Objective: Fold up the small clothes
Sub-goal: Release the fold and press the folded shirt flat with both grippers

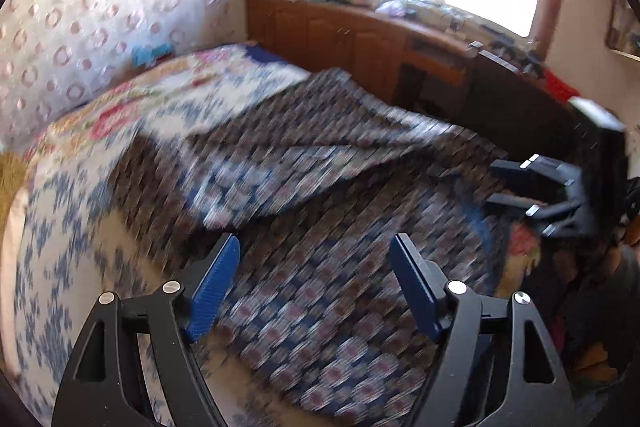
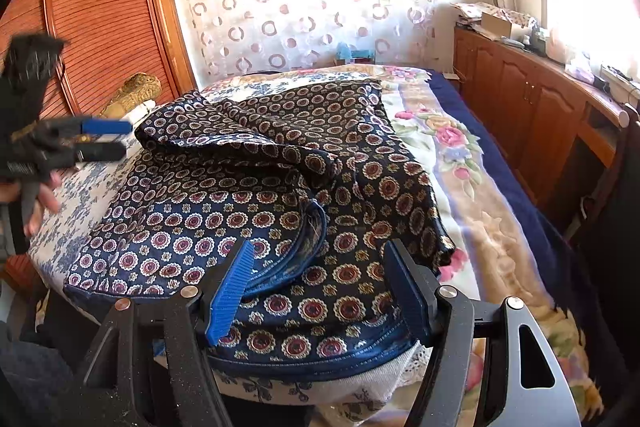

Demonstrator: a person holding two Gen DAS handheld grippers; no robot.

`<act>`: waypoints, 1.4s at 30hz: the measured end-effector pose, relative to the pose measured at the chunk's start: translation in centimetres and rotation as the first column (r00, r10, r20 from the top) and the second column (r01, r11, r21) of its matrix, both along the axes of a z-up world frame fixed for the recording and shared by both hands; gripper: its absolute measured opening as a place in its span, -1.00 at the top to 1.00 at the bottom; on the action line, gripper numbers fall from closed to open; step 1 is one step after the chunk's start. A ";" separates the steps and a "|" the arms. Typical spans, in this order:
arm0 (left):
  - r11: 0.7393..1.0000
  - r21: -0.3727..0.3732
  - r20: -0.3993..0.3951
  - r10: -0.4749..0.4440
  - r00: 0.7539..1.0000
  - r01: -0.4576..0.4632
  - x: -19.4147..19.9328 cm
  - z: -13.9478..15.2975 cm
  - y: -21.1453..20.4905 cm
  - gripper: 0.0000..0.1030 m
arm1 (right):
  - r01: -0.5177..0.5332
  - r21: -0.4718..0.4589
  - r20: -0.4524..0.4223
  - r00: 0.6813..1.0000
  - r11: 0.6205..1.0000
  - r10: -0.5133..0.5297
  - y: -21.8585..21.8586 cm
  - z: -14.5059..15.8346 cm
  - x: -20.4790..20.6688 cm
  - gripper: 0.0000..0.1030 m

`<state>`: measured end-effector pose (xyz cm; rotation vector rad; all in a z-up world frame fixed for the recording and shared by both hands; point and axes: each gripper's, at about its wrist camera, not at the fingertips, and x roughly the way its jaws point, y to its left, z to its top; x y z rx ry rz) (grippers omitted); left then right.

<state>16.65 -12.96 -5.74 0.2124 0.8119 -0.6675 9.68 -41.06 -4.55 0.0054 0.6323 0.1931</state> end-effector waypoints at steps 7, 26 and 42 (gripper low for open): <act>0.995 0.030 -0.076 0.095 0.993 -0.093 1.6 -3.5 3.4 -0.52 | -0.051 -0.028 -0.015 0.999 0.998 0.051 0.9 0.0 1.7 -0.35; 0.992 0.090 -0.030 0.095 0.995 -0.092 1.9 -5.7 3.0 -0.86 | -0.092 -0.142 -0.043 0.995 0.986 0.087 2.8 -0.4 8.2 0.22; 0.990 0.105 -0.036 0.098 0.995 -0.094 2.0 -5.9 2.7 -0.99 | -0.133 -0.133 -0.001 0.991 0.982 0.134 3.7 0.9 7.3 0.94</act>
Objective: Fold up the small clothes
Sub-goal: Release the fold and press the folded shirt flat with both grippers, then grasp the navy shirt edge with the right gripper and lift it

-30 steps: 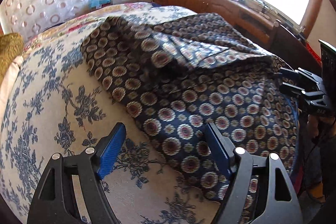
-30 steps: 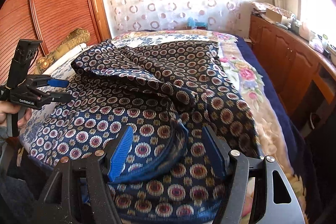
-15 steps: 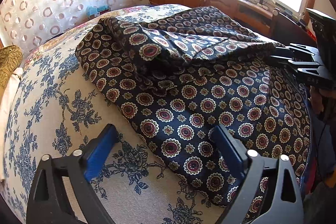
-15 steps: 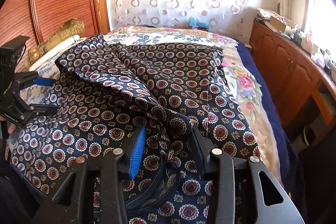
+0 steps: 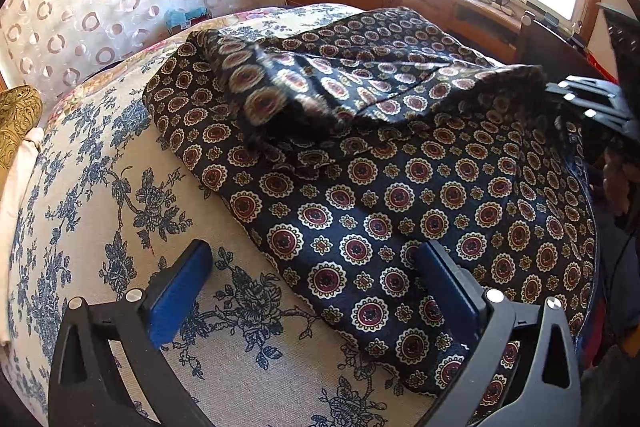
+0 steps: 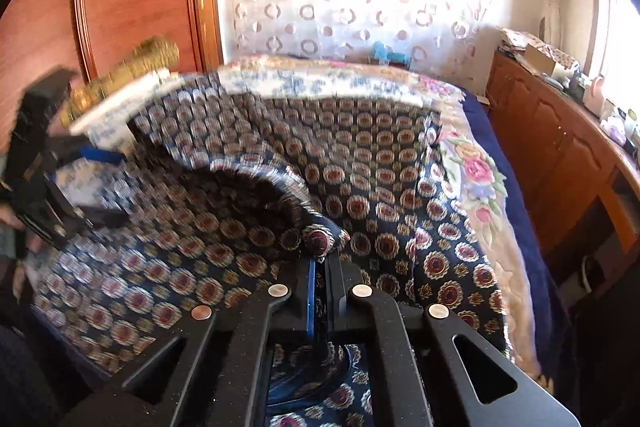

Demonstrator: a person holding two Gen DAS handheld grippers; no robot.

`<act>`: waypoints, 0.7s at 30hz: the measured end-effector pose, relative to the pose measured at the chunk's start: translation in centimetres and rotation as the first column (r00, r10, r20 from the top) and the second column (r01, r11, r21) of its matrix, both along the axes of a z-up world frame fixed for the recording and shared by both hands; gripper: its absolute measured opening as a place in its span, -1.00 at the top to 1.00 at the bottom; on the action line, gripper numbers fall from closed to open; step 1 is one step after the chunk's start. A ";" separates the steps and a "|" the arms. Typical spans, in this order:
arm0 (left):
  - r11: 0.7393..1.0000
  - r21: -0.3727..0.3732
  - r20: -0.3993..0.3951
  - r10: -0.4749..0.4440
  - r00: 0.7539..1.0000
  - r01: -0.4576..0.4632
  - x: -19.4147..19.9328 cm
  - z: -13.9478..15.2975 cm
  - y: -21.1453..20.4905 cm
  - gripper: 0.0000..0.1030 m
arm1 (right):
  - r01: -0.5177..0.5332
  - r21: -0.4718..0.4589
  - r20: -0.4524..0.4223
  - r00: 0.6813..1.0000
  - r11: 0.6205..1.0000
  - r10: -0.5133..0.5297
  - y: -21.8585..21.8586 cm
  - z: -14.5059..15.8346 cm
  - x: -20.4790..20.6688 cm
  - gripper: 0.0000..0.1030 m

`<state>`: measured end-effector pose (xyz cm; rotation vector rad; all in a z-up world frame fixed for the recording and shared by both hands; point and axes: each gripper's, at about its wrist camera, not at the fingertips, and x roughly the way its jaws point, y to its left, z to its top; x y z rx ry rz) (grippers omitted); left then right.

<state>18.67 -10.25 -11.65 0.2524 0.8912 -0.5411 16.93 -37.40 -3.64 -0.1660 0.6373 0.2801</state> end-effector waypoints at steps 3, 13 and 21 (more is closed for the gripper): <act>1.000 0.000 -0.003 -0.012 1.000 0.012 -0.1 0.1 0.1 -0.99 | -0.015 0.036 0.036 0.999 0.999 0.013 0.1 1.5 -1.4 0.95; 0.968 -0.248 0.200 0.093 0.975 -0.041 -2.7 6.1 3.9 -0.97 | 0.039 0.065 0.085 0.995 0.997 -0.045 -2.1 3.0 -6.8 0.95; 0.951 -0.301 0.272 0.156 0.949 -0.070 -2.6 7.0 3.6 -0.97 | 0.144 -0.001 -0.037 0.989 0.990 -0.144 -4.0 -1.1 -6.5 0.94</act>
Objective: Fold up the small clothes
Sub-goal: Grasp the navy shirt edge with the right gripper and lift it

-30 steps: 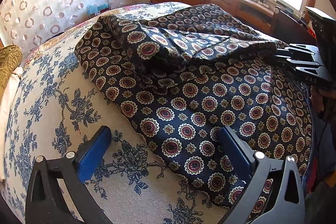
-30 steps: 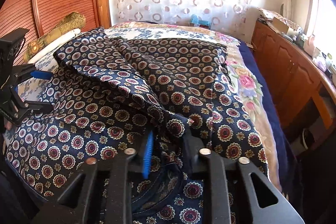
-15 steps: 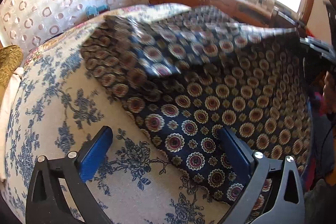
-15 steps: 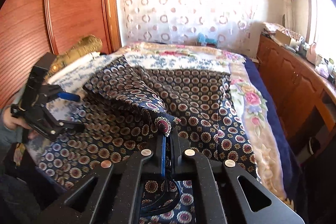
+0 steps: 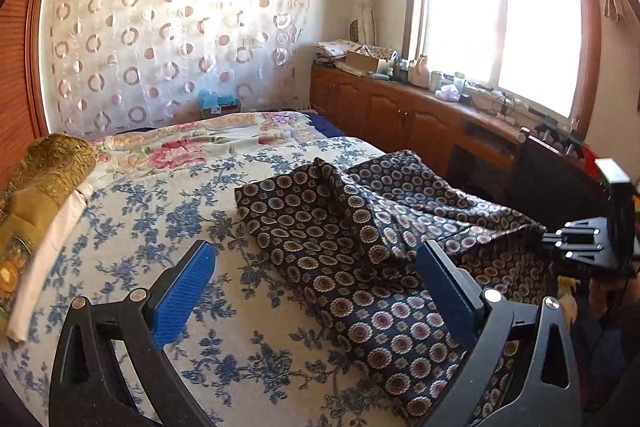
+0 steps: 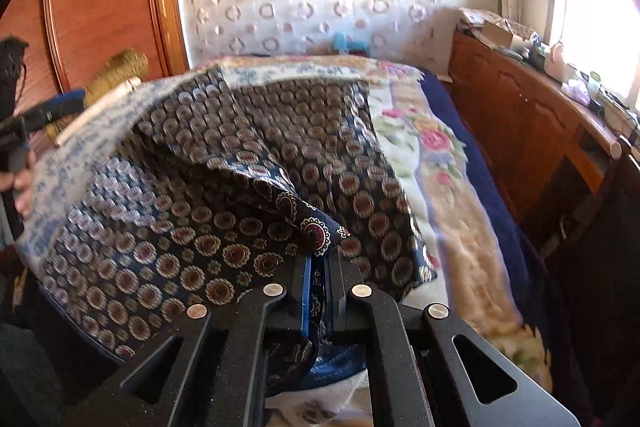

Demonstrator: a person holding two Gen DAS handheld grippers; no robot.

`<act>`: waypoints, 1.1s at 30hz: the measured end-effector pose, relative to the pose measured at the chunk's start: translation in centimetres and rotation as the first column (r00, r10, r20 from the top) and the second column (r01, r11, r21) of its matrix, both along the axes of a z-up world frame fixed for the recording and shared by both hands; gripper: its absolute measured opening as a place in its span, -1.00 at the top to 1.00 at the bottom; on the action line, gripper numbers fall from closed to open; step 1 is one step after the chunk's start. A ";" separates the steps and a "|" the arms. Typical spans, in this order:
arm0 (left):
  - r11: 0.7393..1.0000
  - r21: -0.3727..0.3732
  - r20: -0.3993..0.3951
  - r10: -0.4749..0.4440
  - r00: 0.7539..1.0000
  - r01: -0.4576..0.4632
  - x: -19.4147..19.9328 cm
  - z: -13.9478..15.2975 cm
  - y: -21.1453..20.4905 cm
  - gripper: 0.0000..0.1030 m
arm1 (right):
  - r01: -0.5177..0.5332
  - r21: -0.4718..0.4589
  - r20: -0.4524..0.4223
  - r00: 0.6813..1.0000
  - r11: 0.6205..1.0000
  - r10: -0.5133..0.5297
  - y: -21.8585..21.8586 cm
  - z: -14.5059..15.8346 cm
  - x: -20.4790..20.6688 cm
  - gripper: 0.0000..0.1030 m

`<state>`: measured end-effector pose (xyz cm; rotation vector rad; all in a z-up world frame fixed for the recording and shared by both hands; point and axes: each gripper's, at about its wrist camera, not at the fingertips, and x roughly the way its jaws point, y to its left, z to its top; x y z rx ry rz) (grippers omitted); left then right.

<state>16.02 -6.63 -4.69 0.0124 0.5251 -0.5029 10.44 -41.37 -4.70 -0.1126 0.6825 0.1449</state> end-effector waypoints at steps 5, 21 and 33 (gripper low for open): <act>0.999 -0.027 -0.047 -0.021 0.999 0.019 0.6 -0.1 -0.3 -0.97 | 0.026 -0.034 0.039 0.999 0.999 -0.024 0.8 0.8 -0.8 0.54; 0.999 0.041 -0.041 0.029 0.999 -0.027 -1.5 0.5 1.3 -0.97 | -0.255 -0.086 0.043 0.965 0.963 0.259 12.6 4.4 2.9 0.01; 0.999 0.012 -0.071 0.042 0.997 -0.041 -1.7 -0.5 2.9 -0.97 | -0.358 -0.252 -0.210 0.927 0.899 0.310 19.5 -0.4 12.1 0.01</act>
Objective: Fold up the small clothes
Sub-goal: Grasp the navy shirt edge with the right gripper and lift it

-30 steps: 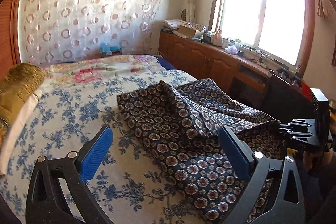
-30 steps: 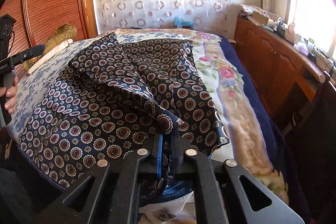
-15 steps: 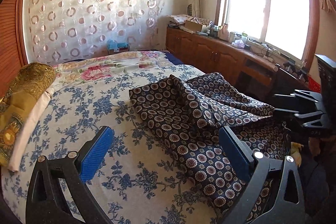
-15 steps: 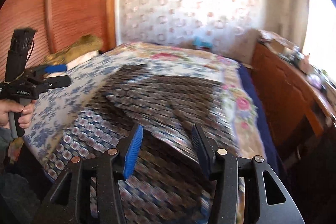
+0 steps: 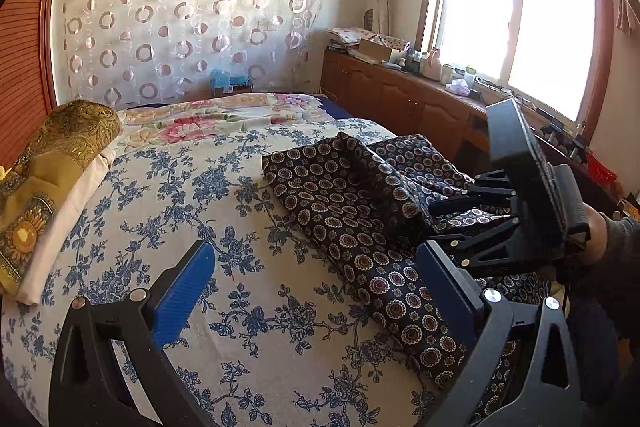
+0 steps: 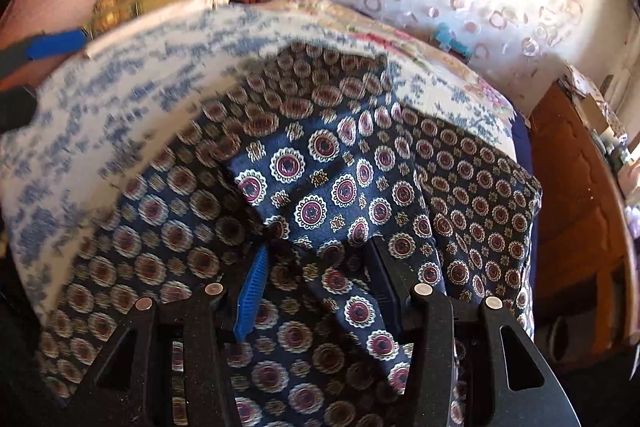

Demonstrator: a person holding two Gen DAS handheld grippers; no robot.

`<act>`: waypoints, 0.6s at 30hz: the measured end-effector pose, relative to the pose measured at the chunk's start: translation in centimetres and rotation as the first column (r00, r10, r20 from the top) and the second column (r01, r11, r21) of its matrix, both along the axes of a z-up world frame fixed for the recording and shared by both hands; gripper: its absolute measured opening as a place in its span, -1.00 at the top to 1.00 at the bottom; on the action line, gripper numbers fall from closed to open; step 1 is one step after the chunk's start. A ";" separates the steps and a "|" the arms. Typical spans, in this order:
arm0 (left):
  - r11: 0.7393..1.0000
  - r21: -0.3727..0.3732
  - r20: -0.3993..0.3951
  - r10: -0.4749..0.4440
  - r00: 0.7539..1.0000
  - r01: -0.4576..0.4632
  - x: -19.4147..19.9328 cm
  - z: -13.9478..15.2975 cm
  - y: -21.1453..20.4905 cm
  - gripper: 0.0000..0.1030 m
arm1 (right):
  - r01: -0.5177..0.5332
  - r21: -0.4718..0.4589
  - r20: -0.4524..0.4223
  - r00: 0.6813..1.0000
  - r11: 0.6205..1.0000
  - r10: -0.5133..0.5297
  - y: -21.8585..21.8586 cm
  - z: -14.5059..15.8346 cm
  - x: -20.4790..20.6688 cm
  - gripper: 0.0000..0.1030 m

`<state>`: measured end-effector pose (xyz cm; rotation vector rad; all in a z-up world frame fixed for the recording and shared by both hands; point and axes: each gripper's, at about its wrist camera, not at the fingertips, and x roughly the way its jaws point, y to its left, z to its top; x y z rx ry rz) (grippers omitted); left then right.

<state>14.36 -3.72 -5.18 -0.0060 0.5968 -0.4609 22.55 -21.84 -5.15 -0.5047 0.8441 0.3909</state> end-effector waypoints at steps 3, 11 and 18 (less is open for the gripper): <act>1.000 0.000 -0.006 -0.004 1.000 0.004 0.0 -0.3 -0.1 -0.97 | -0.021 -0.016 -0.015 1.000 1.000 0.021 0.3 -1.0 1.0 0.04; 1.000 0.006 -0.016 -0.018 1.000 0.018 0.0 -0.7 -0.6 -0.97 | -0.029 0.089 -0.014 0.999 0.996 0.030 -2.4 0.9 0.6 0.88; 0.999 0.023 -0.037 -0.042 0.998 0.042 0.1 -1.2 -1.6 -0.97 | 0.179 0.260 0.036 0.980 0.949 -0.195 -9.0 4.5 3.3 0.88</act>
